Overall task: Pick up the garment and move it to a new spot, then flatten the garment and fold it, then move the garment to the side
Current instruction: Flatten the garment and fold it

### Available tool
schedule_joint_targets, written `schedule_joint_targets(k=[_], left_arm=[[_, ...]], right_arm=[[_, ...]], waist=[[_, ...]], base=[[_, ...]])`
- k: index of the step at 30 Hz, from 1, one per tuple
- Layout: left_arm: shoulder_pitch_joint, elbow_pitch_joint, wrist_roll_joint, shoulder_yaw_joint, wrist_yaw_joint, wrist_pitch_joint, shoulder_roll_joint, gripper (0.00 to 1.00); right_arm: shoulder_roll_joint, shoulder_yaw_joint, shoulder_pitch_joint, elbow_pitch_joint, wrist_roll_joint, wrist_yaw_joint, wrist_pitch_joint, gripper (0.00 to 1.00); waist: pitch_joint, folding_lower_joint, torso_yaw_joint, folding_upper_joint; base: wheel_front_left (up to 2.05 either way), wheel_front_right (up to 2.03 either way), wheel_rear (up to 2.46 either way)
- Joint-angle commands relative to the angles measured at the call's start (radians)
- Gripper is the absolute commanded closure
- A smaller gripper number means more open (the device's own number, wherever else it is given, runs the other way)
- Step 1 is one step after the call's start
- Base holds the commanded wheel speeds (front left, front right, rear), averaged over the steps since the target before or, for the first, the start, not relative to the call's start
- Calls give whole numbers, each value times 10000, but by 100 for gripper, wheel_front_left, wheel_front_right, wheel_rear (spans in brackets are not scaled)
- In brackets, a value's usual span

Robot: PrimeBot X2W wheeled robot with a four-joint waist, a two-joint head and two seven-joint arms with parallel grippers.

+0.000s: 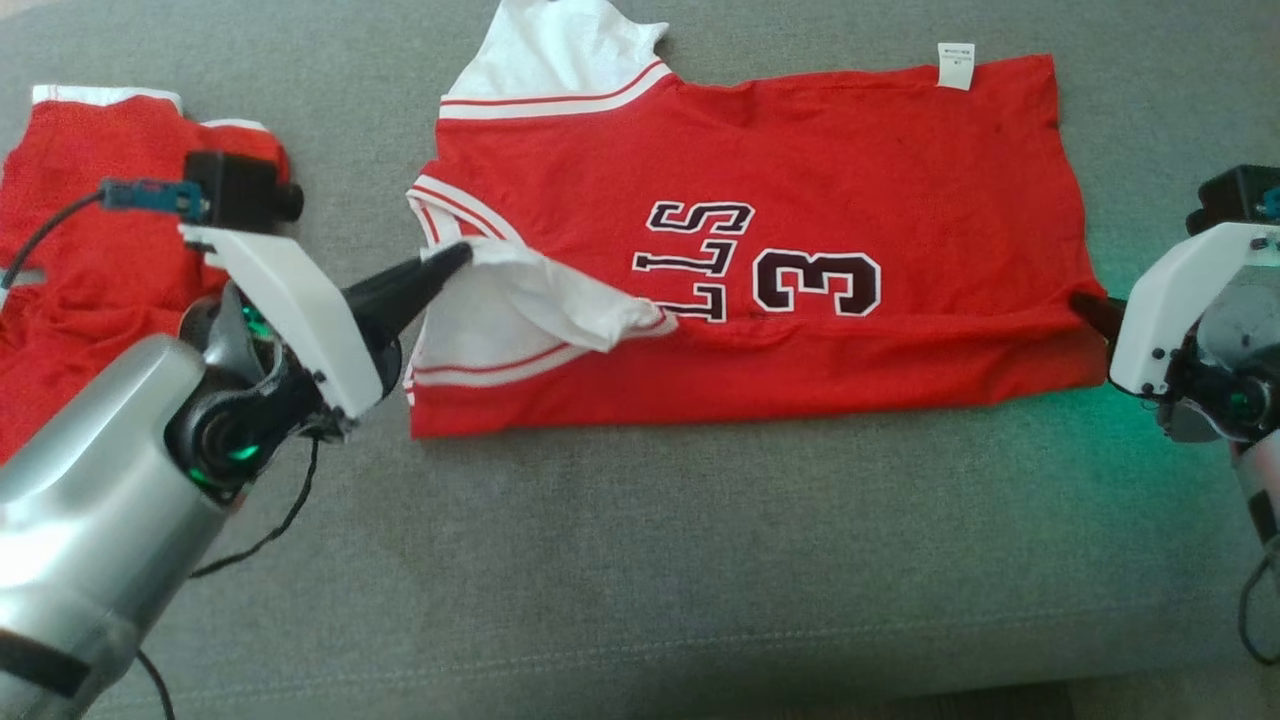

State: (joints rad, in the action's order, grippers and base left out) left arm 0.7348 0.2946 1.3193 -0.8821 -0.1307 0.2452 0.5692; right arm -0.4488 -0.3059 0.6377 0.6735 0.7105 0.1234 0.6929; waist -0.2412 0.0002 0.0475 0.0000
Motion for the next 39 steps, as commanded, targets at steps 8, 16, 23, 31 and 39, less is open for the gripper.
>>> schedule_joint_targets(k=[8, 16, 23, 31, 39], left_arm=[[934, 1357, -481, 356, 1, -1136, -311, 0], [722, 2871, -498, 1240, 68, -3632, -1017, 0], [30, 3072, -835, 2162, 350, -5027, -1776, 0], [-2265, 1033, -3726, 5384, 1170, -5066, -3257, 0], [-4389, -362, -6297, 6717, 1046, -5068, -4602, 0]], right_arm=[[249, 56, 379, 450, 260, 73, -1187, 0], [232, -8, -150, -146, 670, 73, -3152, 0], [-47, -12, -1041, -1092, 484, 73, -5988, 0], [392, 357, -2416, -2027, -636, 73, -8881, 0], [1437, 1213, -3776, -2843, -2282, 73, -9489, 0]], waist=[[89, -2, 24, 0], [491, -2, -69, 0], [1182, -2, -300, 0], [1945, -2, -462, 0], [2123, -2, -334, 0]], base=[[0, 0, 0], [0, 0, 0], [0, 0, 0], [0, 0, 0], [0, 0, 0]])
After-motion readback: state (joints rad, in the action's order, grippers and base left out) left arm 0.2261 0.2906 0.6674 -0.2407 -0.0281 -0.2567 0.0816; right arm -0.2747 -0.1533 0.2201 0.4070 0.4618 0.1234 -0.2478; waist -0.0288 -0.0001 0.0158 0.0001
